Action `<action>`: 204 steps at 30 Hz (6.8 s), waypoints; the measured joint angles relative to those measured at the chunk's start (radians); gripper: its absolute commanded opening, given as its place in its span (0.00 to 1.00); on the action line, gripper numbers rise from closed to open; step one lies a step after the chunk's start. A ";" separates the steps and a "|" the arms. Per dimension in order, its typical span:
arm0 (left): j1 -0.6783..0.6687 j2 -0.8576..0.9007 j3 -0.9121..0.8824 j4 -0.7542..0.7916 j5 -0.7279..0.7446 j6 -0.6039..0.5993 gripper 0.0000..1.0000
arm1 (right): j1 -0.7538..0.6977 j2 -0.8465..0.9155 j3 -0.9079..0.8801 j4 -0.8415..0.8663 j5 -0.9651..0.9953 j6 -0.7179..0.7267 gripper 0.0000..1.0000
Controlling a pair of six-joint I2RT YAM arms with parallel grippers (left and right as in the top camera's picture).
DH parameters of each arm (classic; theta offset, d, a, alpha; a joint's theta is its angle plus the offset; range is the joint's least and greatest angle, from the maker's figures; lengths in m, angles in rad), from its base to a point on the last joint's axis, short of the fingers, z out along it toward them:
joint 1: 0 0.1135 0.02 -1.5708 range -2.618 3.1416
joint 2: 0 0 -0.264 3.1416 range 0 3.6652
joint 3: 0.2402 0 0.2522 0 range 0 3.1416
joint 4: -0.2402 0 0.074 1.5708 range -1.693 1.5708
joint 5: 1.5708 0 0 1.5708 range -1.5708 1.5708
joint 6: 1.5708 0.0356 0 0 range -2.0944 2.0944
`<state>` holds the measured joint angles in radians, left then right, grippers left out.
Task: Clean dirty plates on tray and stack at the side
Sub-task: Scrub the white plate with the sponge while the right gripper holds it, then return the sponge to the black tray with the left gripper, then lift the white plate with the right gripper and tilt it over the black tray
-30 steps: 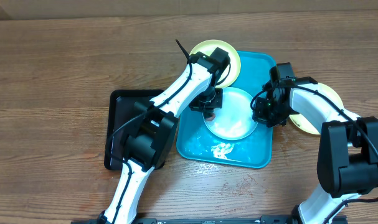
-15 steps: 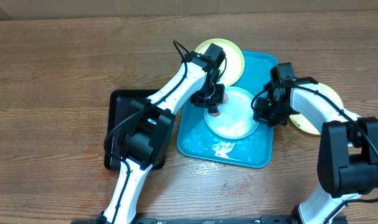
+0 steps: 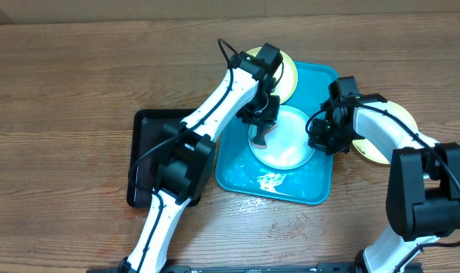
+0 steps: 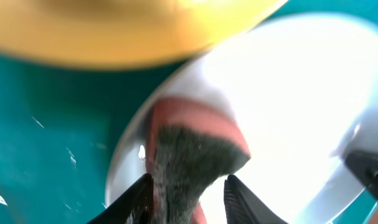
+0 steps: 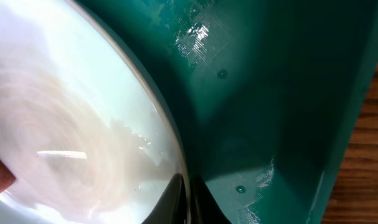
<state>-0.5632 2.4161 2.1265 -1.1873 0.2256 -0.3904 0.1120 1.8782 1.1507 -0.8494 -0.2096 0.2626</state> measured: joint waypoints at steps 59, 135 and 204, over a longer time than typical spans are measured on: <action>-0.034 0.010 -0.088 0.254 0.058 -0.030 0.04 | 0.000 0.000 0.000 0.001 0.000 0.000 0.04; -0.148 0.047 -0.080 0.178 0.306 -0.071 0.04 | -0.012 -0.001 -0.001 -0.011 0.008 0.007 0.04; 0.432 -0.587 -0.468 -0.129 -0.252 -0.126 0.81 | 0.006 -0.002 0.052 -0.176 0.040 0.002 0.04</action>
<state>-0.1314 1.8286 1.6588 -1.3159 -0.0265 -0.5159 0.1177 1.8763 1.2026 -1.0252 -0.1696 0.2646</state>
